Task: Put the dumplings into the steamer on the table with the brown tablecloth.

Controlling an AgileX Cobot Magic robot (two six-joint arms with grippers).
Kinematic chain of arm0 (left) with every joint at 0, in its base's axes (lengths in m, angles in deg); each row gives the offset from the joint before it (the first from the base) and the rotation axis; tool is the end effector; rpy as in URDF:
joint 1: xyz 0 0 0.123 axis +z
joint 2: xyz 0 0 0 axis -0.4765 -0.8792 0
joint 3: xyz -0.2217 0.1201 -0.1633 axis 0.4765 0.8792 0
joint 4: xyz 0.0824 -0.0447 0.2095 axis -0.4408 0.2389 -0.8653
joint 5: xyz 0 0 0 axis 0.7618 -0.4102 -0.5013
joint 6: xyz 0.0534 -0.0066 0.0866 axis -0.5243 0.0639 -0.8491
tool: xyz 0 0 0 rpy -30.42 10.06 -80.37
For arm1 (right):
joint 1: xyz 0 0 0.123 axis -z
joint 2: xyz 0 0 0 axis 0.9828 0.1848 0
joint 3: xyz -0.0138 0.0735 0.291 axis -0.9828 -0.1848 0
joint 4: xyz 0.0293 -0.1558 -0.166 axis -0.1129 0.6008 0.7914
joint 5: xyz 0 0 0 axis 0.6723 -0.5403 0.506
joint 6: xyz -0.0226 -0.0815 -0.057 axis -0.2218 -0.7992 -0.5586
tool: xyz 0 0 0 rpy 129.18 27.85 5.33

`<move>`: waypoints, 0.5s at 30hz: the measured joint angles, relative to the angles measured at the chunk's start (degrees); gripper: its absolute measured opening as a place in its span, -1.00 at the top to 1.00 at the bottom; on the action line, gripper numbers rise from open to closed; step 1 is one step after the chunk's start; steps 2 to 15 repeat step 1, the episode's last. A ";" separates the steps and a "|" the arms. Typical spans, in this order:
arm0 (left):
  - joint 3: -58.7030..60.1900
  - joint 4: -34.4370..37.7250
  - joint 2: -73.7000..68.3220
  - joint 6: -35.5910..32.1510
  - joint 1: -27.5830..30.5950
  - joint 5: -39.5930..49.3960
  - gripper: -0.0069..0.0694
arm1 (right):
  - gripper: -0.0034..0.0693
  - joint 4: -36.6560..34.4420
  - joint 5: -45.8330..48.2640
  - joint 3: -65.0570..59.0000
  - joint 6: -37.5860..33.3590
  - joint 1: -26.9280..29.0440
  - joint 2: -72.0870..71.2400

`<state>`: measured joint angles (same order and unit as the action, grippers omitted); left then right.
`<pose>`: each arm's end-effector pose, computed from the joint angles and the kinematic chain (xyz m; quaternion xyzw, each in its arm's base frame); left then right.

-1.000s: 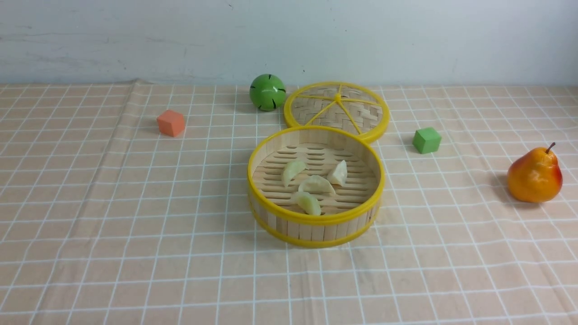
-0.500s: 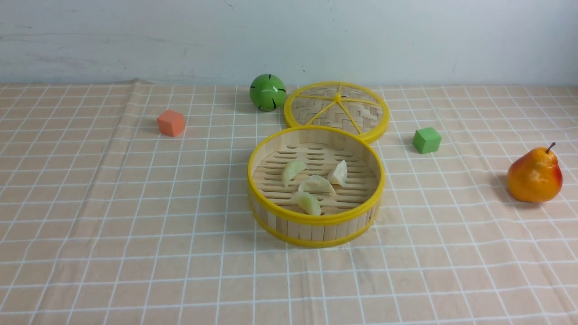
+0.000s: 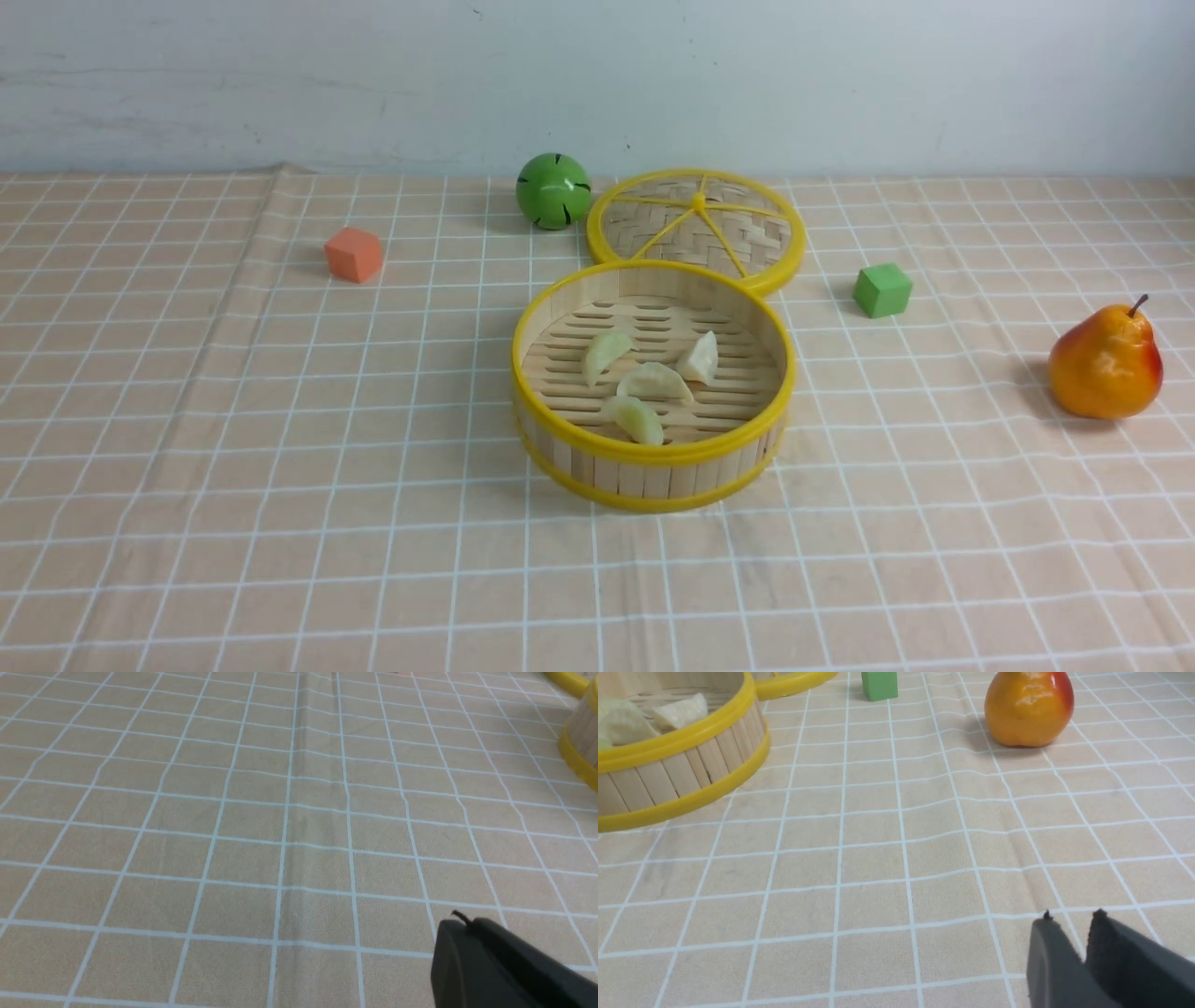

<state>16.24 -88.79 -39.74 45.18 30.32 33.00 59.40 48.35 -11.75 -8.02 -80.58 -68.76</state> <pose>0.0248 0.0000 0.1667 -0.0710 0.8054 -0.0368 0.5874 0.0246 -0.0018 0.1708 0.0464 0.8046 0.0324 0.5911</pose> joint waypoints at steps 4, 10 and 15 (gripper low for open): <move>0.00 0.00 0.00 0.00 0.00 0.00 0.85 | 0.56 0.00 0.00 0.00 0.00 0.00 0.00; 0.00 0.00 0.00 0.00 0.00 0.00 0.85 | 0.56 0.00 0.00 0.00 0.00 0.00 0.00; 0.00 0.00 0.00 0.00 0.00 0.00 0.85 | 0.56 0.00 0.00 0.00 0.00 0.00 0.00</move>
